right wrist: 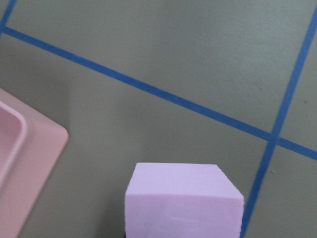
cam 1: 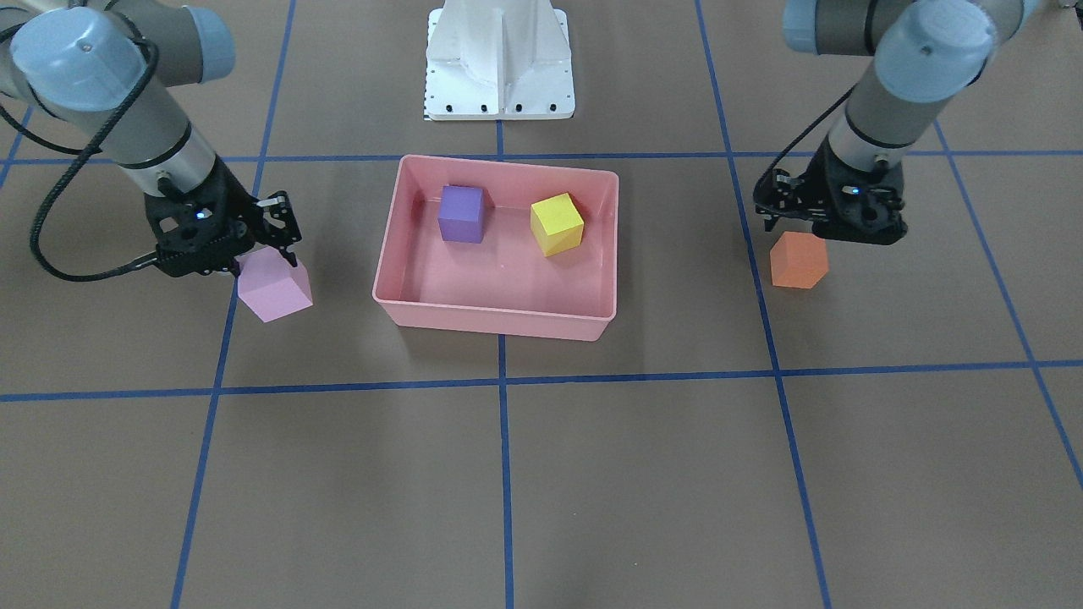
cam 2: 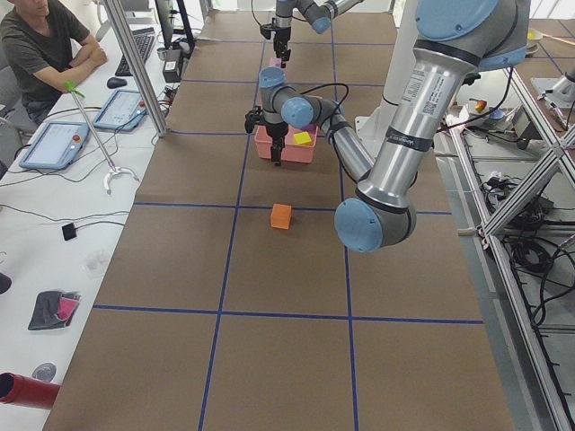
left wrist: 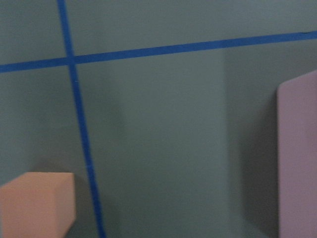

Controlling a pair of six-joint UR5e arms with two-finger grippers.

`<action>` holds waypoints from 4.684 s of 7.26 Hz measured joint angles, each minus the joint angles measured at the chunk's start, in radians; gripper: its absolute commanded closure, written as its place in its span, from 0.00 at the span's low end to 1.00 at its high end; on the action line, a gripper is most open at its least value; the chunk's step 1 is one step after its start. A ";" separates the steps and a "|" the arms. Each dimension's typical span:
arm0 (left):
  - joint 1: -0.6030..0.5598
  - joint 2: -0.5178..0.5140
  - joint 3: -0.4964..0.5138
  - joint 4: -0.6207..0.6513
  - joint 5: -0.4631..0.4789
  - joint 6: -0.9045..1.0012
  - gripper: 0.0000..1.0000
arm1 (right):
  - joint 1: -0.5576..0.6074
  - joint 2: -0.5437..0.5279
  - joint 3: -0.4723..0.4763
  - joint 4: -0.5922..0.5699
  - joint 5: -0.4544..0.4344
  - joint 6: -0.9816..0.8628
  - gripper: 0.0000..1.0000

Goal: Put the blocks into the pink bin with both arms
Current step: 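Release the yellow cube while the right gripper carries the light pink cube to the bin, then release the light pink cube in the bin while the left gripper grasps the orange cube, then carry the orange cube into the bin with the left gripper and open it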

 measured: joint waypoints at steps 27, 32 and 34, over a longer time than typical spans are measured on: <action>0.082 -0.027 0.143 -0.189 -0.167 -0.108 1.00 | 0.086 -0.068 0.106 -0.146 0.044 0.029 0.00; 0.098 -0.548 0.304 0.011 -0.165 -0.404 1.00 | 0.138 -0.138 0.103 -0.143 0.040 -0.085 0.00; 0.178 -0.619 0.431 -0.077 -0.095 -0.491 1.00 | 0.143 -0.139 0.101 -0.144 0.040 -0.087 0.00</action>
